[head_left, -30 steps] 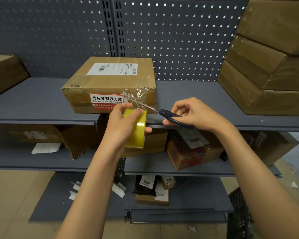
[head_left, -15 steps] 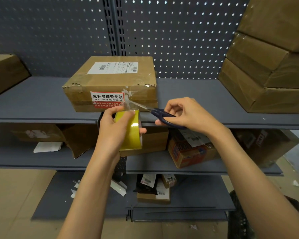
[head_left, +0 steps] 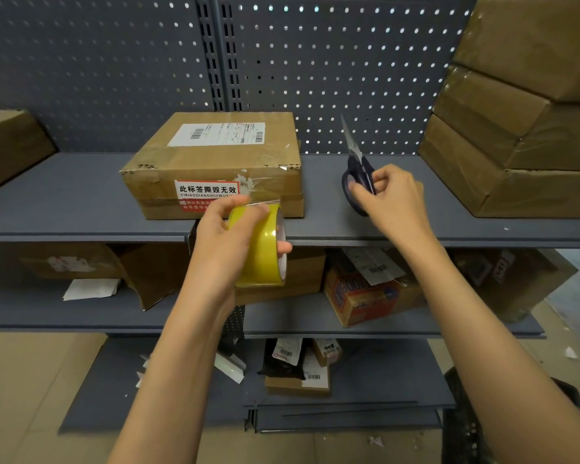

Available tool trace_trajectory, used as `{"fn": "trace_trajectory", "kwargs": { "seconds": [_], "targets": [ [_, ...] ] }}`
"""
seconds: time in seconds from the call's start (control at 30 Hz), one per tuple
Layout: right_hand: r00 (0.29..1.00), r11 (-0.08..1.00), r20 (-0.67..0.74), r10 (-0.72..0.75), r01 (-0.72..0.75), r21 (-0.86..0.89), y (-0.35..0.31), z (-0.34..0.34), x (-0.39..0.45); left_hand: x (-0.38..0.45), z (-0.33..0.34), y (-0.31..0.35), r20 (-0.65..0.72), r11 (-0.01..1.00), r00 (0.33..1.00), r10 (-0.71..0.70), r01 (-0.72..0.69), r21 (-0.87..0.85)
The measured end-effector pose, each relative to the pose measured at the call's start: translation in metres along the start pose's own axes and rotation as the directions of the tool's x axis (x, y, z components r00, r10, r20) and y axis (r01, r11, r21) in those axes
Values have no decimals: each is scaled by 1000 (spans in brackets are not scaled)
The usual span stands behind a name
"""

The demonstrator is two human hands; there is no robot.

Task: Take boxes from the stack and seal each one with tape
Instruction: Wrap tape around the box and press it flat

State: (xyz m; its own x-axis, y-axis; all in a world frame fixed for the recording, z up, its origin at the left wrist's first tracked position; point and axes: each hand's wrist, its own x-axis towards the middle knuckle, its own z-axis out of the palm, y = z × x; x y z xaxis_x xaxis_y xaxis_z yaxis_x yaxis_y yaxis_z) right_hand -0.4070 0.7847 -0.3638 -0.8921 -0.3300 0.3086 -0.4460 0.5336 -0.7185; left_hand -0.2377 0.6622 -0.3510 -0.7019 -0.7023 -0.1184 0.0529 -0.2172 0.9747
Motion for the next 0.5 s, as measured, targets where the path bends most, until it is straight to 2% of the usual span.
{"fn": "trace_trajectory", "kwargs": {
  "seconds": [0.13, 0.2, 0.37, 0.47, 0.5],
  "targets": [
    [998, 926, 69, -1, 27, -376, 9, 11, -2, 0, 10, 0, 39, 1000, 999, -5, 5, 6],
    [996, 876, 91, -23, 64, -478, 5, 12, -6, 0, 15, -1, 61, 1000, 998, -17, 17, 0],
    [988, 818, 131, -78, 139, -559, 5, 16, -7, 2, 22, -1, 83, 1000, 996, -25, 26, -5],
    [985, 832, 140, -97, 158, -531, 8, 16, -2, 1, 24, 0, 89, 1000, 996, -19, 20, -12],
    [984, 863, 119, -133, 175, -475, 9, 16, 0, 1, 25, 0, 94, 1000, 995, -18, 20, -17]
  ]
}}
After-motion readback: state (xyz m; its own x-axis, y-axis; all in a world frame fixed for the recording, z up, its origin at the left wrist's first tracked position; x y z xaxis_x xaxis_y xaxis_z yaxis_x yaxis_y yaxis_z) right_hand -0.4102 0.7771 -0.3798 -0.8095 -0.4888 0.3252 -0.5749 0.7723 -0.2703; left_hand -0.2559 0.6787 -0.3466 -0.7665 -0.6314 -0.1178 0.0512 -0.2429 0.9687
